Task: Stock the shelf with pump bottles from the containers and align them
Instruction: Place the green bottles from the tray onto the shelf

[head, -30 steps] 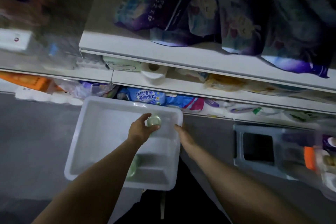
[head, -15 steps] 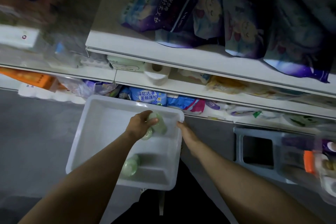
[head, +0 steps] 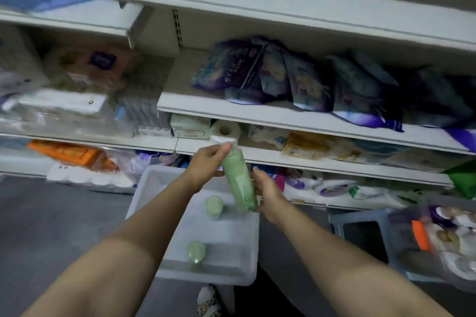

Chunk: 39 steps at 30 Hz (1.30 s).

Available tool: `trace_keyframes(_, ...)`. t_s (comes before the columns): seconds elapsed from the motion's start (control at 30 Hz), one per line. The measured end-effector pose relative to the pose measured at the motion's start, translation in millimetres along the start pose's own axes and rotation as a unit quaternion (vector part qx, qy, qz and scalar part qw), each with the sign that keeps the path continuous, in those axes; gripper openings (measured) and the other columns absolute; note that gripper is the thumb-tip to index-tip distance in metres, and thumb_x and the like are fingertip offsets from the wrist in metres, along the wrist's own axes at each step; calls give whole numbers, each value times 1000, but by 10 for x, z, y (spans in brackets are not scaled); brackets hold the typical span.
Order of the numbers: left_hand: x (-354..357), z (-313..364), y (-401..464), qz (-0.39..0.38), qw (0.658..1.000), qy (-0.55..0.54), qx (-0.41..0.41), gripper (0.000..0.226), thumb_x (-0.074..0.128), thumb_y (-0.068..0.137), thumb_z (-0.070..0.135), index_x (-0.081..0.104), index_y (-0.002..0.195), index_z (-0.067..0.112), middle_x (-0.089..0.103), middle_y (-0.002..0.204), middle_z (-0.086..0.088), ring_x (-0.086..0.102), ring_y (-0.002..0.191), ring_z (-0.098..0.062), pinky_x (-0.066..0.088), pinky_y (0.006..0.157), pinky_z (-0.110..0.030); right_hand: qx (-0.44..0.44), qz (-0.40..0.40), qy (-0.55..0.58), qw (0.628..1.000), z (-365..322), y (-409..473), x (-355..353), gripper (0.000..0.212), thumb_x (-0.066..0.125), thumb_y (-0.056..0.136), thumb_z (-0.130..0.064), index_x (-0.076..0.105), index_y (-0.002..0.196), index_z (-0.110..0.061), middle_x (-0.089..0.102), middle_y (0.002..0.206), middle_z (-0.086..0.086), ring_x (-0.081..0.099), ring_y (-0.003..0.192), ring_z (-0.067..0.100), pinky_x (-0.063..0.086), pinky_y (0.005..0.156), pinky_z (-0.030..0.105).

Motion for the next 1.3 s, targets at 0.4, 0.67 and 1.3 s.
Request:
trace_keyframes(0.4, 642, 1252, -814, 43, 977, 2, 211, 55, 46, 98, 52, 30, 148, 36, 54, 137, 5, 55, 118, -14, 46, 103, -40, -156, 12, 102, 982, -839, -1113, -3, 54, 47, 89, -66, 82, 92, -25, 74, 101, 6, 64, 102, 27, 56, 80, 46)
trace_keyframes(0.67, 955, 1743, -1106, 29, 943, 144, 299, 71, 52, 98, 36, 9, 154, 47, 51, 136, -13, 53, 123, -28, 44, 106, -47, -283, 17, 168, 944, -1496, -1742, -221, 52, 41, 94, -62, 79, 105, -28, 78, 91, -4, 66, 96, 17, 54, 64, 34)
trace_keyframes(1.3, 1817, 3381, -235, 149, 900, 66, 405, 62, 85, 74, 24, 50, 124, 30, 64, 100, 13, 63, 102, -7, 52, 91, -32, -456, -16, 82, 886, -3369, -1759, -1115, 47, 30, 104, -50, 73, 98, -34, 77, 95, -16, 71, 87, -2, 51, 71, 22)
Point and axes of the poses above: each hand's wrist, its own y-axis towards the middle knuckle, its own x-axis out of the palm, z = x × y, the point moved 2 cm from there along y, towards the middle knuckle
